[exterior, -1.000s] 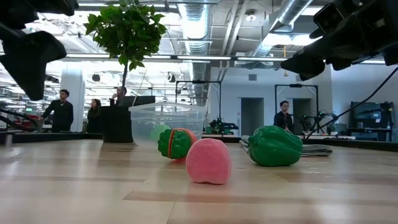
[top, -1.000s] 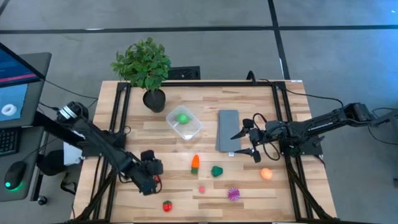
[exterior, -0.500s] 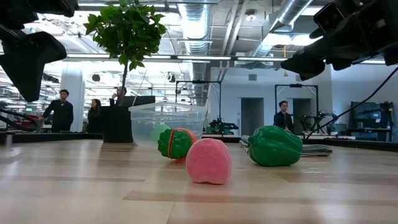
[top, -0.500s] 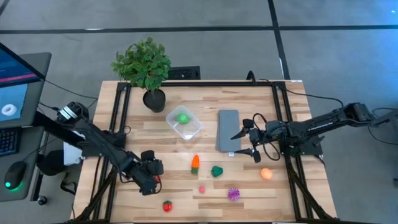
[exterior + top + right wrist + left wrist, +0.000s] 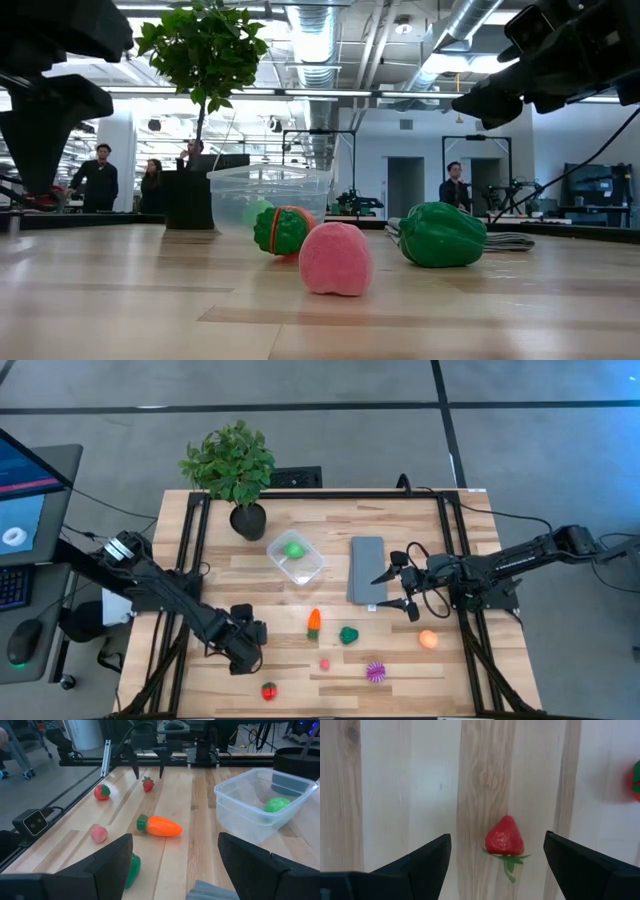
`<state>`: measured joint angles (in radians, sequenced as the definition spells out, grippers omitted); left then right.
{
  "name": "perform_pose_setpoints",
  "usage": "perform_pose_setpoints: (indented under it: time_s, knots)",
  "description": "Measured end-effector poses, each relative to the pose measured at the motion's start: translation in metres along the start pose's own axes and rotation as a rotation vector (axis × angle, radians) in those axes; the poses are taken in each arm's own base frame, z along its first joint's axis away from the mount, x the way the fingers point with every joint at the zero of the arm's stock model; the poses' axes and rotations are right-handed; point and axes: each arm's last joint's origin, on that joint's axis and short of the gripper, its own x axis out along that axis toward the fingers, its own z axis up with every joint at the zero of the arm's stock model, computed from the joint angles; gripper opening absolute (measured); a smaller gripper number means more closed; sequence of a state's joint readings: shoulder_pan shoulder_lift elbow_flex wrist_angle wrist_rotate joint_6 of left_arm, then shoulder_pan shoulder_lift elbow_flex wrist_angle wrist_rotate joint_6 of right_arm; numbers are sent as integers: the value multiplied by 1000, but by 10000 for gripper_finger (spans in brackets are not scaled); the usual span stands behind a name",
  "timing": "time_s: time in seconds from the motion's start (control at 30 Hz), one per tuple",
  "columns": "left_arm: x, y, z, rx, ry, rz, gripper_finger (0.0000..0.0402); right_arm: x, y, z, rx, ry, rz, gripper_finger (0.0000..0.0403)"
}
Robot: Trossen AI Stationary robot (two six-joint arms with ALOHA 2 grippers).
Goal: Pick and placing Produce into tupperware
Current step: Put the red strawberry into the transparent bin
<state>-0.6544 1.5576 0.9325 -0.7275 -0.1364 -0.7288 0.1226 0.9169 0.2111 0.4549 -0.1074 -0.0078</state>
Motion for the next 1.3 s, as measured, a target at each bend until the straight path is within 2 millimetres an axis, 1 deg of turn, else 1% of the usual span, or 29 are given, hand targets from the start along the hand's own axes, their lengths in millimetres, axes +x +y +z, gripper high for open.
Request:
perform_pose_setpoints:
  time_s: [0.53,0.7,0.8,1.3]
  knots:
    - [5,1,2,-10,24,-2,306,0,0,0,1,2,0,317]
    - [8,1,3,-3,35,0,306,0,0,0,1,1,0,317]
    - [14,1,3,5,65,1,306,0,0,0,0,1,0,317]
    - [14,2,2,-9,64,-3,306,0,0,0,8,4,0,317]
